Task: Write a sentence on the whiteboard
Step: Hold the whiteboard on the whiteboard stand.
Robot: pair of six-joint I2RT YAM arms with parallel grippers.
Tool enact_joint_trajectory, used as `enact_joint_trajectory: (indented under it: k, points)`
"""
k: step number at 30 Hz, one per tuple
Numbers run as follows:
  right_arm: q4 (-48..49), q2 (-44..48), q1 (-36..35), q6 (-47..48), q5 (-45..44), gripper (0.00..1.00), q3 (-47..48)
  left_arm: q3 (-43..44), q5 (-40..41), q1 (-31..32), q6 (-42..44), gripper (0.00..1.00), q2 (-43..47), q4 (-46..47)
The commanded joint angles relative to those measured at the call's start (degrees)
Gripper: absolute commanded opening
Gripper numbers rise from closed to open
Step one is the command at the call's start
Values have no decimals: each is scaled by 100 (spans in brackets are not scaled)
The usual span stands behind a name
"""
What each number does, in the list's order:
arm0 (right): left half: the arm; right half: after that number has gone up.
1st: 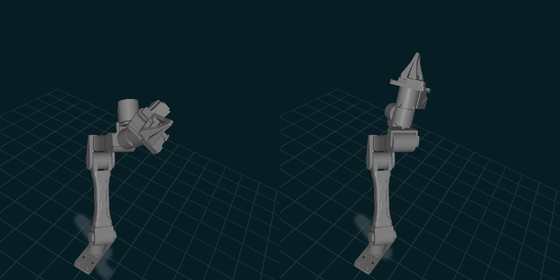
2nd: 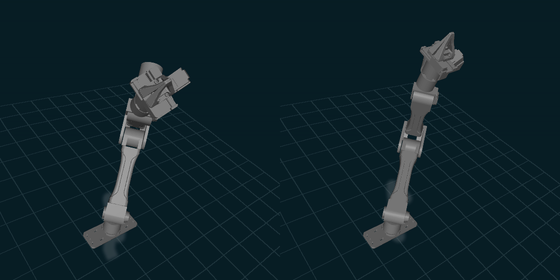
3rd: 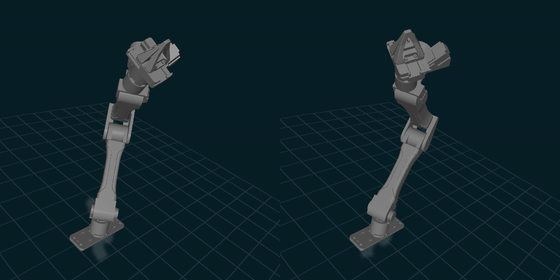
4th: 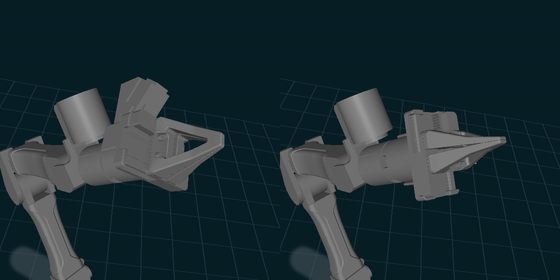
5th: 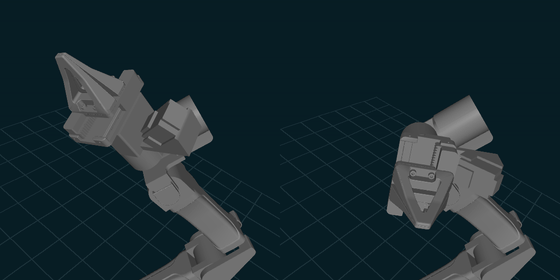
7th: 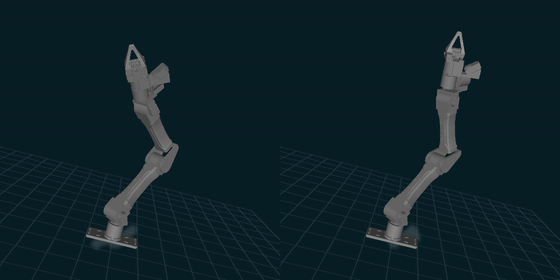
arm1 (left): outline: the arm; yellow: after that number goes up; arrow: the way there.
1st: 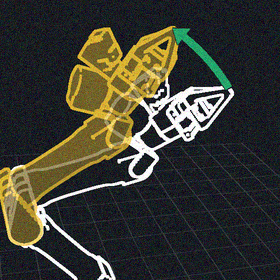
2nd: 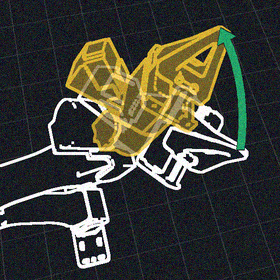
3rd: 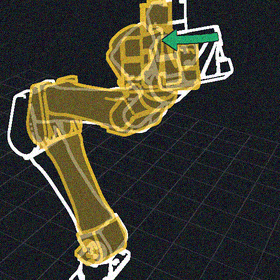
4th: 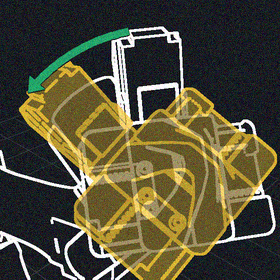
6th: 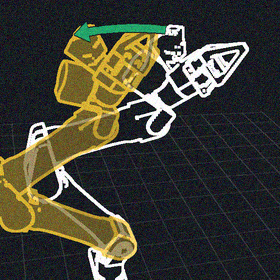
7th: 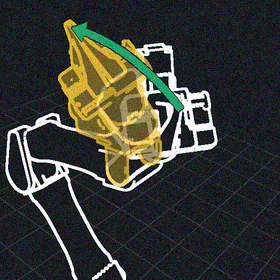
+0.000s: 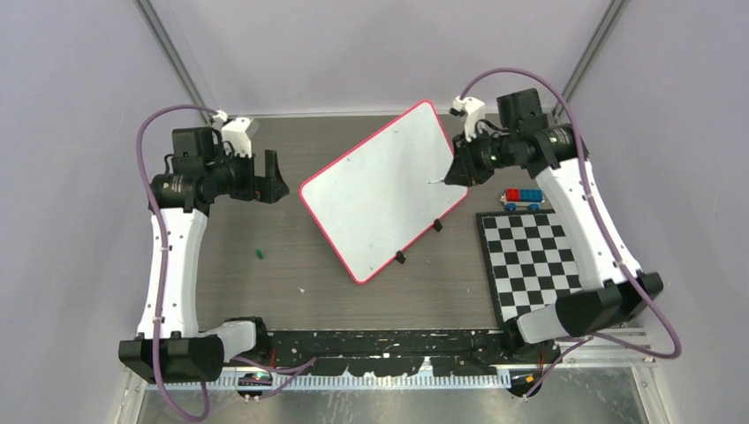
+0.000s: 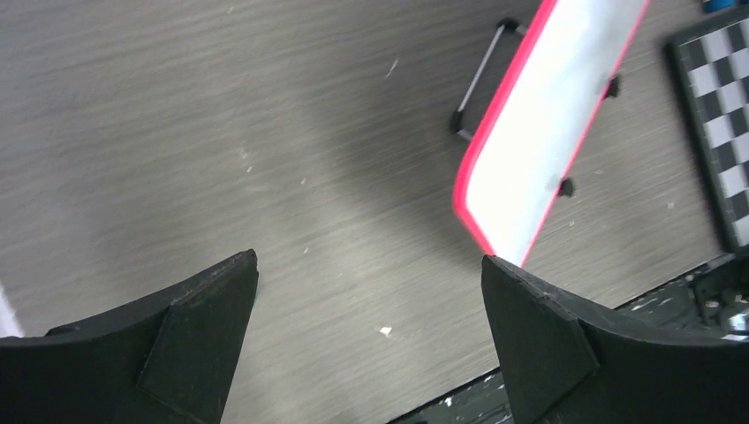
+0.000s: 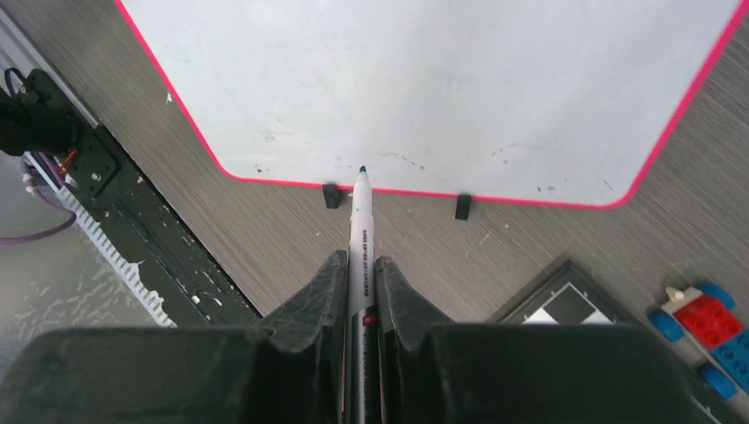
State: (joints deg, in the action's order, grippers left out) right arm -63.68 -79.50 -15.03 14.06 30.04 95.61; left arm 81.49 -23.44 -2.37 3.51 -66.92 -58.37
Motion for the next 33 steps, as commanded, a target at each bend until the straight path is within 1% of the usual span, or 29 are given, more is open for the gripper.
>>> enact_joint_trajectory:
  k: [1,5,8,10,12,15,16,17,19,21,25,29,31,33]
  points:
    - [-117,-697,-351,214,290,0,814,272,-1211,-27,-287,100,-274,612]
    - [-588,-1172,-540,467,819,0,1393,346,-2153,-27,85,100,-541,301]
    - [-454,-1133,-650,430,1015,0,1430,319,-2602,-27,408,100,-625,173]
    - [-154,-952,-723,352,1169,0,1186,225,-2708,-27,376,100,-632,380]
    - [280,-705,-835,284,1140,0,752,-63,-2856,-14,168,99,-594,851]
    - [889,-439,-951,45,946,0,262,-368,-2937,62,-236,92,-670,1608]
    - [935,-406,-957,-13,960,0,218,-426,-2968,80,-298,89,-745,1790]
    - [956,-388,-958,-61,974,0,184,-478,-2957,93,-544,85,-821,1995]
    - [1051,-326,-958,-98,961,0,49,-538,-2867,165,-728,82,-1017,2313]
    - [1185,-199,-958,-176,939,0,-102,-496,-2801,273,-848,82,-1204,2502]
    - [1392,31,-955,-211,1012,0,-334,-215,-2922,611,-913,79,-1600,2538]
    - [1109,-13,-942,-19,1030,0,-153,75,-3126,812,-1063,67,-2049,2553]
    - [953,-46,-934,33,1098,0,-29,207,-3298,898,-1083,59,-2233,2457]
    - [824,-20,-936,104,1226,0,0,287,-3243,982,-919,50,-2349,2252]
